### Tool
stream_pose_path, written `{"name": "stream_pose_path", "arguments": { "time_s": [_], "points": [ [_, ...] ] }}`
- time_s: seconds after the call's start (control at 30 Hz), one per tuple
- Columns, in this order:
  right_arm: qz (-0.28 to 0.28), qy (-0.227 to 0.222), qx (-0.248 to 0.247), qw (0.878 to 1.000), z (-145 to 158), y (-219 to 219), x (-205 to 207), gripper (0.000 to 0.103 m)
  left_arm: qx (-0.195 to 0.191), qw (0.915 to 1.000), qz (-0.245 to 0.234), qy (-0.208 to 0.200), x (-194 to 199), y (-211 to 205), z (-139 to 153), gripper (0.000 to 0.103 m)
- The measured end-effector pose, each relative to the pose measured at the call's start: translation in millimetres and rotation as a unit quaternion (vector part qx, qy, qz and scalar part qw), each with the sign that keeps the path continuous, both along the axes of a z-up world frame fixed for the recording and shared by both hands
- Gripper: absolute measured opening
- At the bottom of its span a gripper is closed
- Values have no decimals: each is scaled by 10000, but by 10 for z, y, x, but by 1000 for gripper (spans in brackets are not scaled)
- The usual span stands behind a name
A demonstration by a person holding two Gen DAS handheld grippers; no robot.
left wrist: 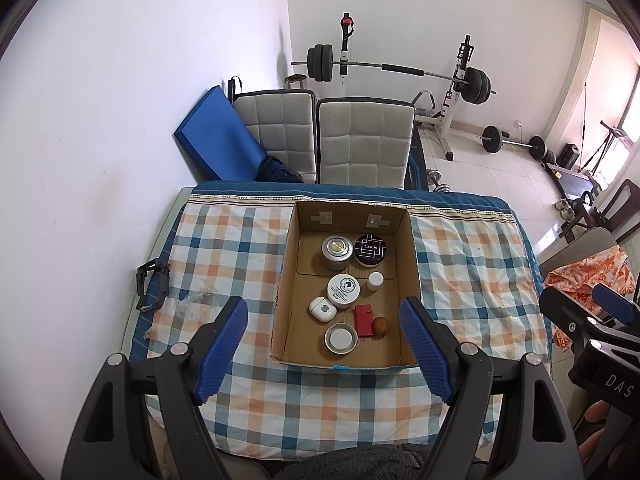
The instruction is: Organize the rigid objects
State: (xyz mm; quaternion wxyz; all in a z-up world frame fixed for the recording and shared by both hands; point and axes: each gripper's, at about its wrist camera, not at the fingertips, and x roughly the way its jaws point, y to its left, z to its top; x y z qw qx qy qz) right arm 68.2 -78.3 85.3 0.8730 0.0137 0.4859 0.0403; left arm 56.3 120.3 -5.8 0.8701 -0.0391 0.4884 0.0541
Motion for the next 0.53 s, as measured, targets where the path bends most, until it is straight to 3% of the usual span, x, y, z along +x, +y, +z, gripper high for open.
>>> {"name": "stream_pose_path", "arguments": {
  "time_s": [0.53],
  "points": [
    [-36,-121,-17,9999,141,-52,17,103,31,9998,-160,-109,24,-44,50,77]
  ]
}}
